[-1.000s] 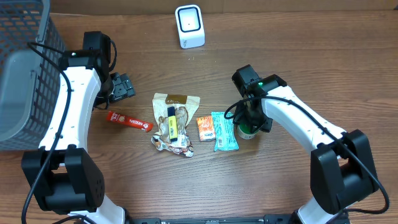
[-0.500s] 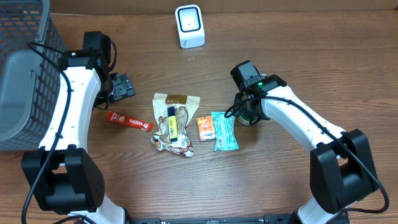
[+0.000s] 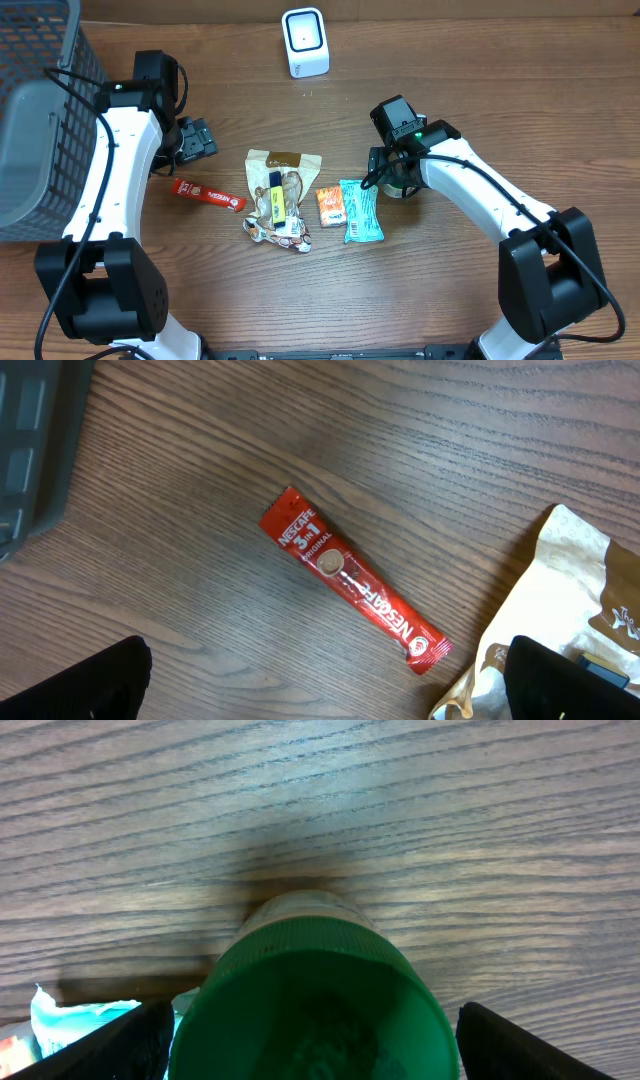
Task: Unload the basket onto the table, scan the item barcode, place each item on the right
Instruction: 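Close the right gripper on the jar and lift it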
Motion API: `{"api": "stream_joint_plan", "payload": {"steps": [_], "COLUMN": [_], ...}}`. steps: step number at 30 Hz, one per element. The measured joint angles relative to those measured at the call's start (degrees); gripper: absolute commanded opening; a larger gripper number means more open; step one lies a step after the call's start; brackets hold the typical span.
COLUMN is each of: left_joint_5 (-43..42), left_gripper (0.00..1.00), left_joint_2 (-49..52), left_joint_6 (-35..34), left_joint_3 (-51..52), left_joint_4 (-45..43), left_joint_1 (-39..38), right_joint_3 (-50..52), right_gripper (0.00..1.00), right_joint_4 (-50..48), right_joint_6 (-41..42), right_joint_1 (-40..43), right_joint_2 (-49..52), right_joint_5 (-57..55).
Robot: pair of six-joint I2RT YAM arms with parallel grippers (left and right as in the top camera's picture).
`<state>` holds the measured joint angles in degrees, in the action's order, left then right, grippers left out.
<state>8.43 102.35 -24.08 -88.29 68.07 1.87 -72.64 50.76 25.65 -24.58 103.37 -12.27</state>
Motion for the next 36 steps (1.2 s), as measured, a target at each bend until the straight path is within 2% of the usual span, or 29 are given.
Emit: {"api": "stream_joint_plan", "payload": {"steps": [5,12,33,36], "left_joint_5": [0.00,0.00,0.00,0.00], "left_gripper": [1.00,1.00,1.00,1.00], "left_joint_2": [0.00,0.00,0.00,0.00], "left_joint_6": [0.00,0.00,0.00,0.00], "left_joint_3": [0.00,0.00,0.00,0.00], "left_joint_4": [0.00,0.00,0.00,0.00], "left_joint_1": [0.00,0.00,0.00,0.00], "right_joint_3": [0.02,0.02,0.00,0.00], "right_gripper": [0.82,0.63,0.62,0.67], "right_joint_4": [1.44,2.16,1.81,1.79], "right_joint_6": [-0.07,0.74,-2.34,-2.49], "right_joint_1": [0.00,0.00,0.00,0.00], "right_joint_2": [0.00,0.00,-0.02,-0.02], "right_joint_5": [0.00,0.07,-0.13,-0.13]}}
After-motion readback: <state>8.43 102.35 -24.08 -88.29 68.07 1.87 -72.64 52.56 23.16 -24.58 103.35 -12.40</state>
